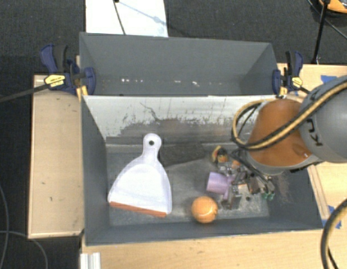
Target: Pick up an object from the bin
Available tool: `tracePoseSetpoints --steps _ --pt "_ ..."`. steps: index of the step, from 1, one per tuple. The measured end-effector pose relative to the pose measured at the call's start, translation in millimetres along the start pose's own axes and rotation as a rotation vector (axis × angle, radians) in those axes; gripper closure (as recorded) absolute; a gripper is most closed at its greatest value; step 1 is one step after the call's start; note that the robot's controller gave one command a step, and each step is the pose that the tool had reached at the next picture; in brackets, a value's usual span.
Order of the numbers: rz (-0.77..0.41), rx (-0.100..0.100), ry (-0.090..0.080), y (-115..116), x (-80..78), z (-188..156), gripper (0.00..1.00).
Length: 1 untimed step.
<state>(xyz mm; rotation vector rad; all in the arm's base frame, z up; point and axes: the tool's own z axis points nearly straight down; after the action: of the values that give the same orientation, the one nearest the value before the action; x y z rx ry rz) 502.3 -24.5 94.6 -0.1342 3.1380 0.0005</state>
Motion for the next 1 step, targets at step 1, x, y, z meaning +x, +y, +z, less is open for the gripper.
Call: tracePoseSetpoints --steps 1 --pt "-0.001 0.0 0.003 0.1 0.7 -11.2 1.0"
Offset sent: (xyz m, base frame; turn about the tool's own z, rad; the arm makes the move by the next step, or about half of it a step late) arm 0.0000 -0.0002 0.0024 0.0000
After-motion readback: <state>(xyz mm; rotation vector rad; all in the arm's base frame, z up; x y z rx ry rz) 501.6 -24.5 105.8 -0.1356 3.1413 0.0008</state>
